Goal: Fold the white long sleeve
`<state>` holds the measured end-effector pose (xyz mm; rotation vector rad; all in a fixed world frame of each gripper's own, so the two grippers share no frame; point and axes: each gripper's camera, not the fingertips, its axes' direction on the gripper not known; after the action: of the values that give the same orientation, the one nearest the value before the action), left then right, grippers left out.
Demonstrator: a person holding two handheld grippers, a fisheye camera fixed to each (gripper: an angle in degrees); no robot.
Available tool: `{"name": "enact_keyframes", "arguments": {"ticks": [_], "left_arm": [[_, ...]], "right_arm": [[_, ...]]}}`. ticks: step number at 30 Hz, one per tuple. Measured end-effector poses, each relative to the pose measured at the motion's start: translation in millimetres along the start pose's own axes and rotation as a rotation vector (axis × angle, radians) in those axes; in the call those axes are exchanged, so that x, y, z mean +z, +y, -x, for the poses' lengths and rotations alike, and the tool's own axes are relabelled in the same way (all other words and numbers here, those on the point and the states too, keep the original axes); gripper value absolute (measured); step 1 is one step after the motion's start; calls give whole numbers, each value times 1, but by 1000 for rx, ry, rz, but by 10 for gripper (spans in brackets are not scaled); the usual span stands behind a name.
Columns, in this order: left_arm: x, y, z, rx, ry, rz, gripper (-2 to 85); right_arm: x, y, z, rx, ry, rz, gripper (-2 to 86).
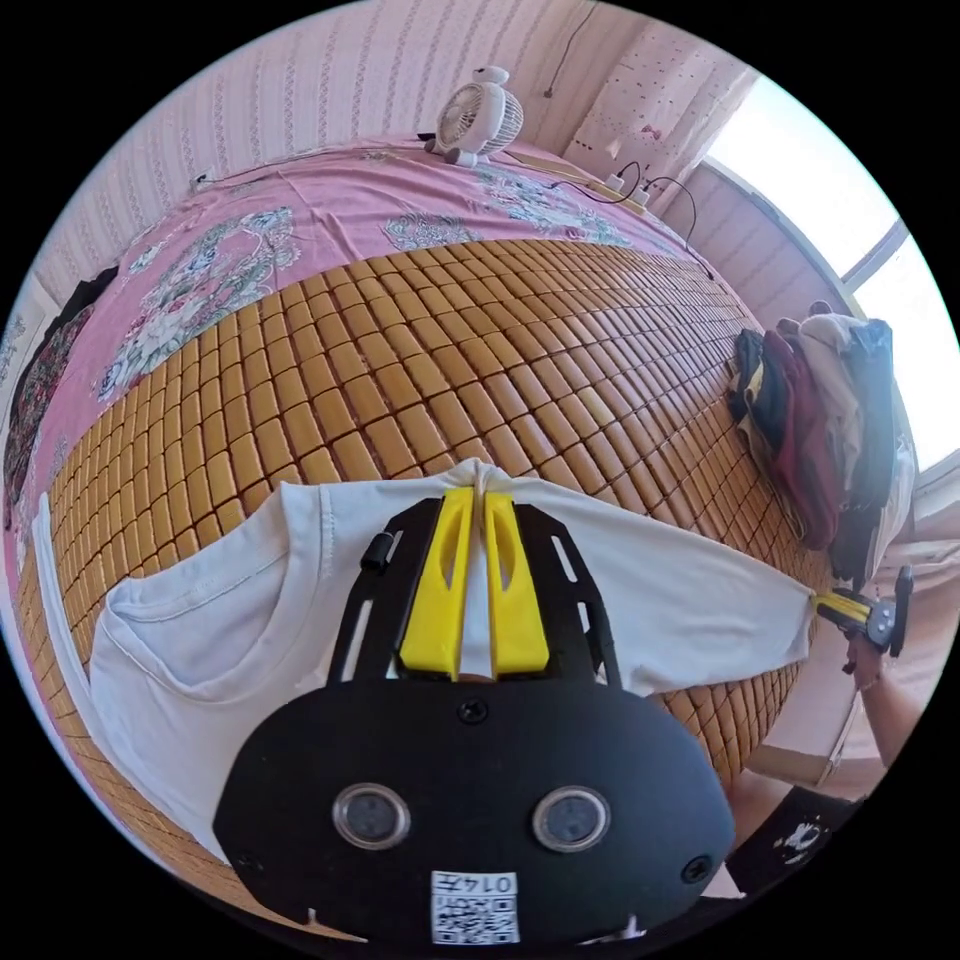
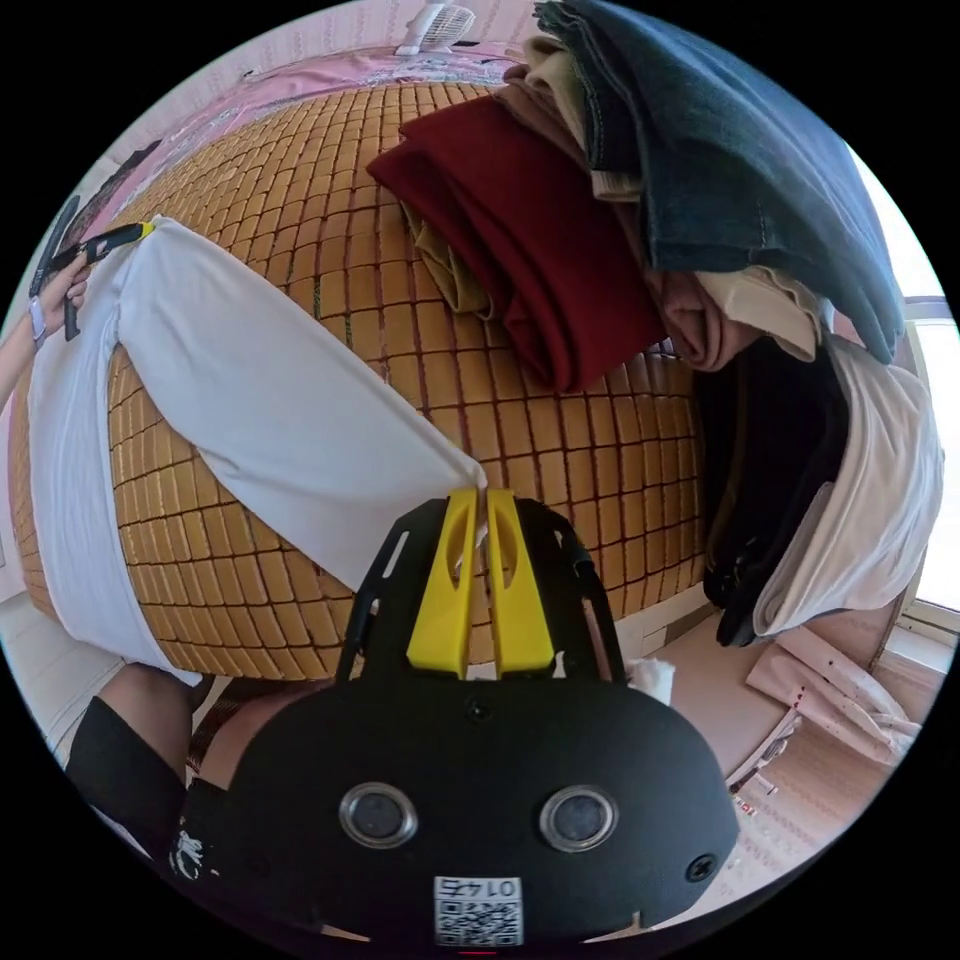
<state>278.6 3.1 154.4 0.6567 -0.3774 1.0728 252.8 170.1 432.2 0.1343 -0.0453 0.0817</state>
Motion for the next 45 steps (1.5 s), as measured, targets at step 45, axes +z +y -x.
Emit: {"name": "enact_keyframes", "arguments": {"ticks": [45], "left_arm": [[-72, 236, 98, -299, 245, -129, 34]], "right_arm": [[51, -15, 68, -69, -205, 63, -9]]}}
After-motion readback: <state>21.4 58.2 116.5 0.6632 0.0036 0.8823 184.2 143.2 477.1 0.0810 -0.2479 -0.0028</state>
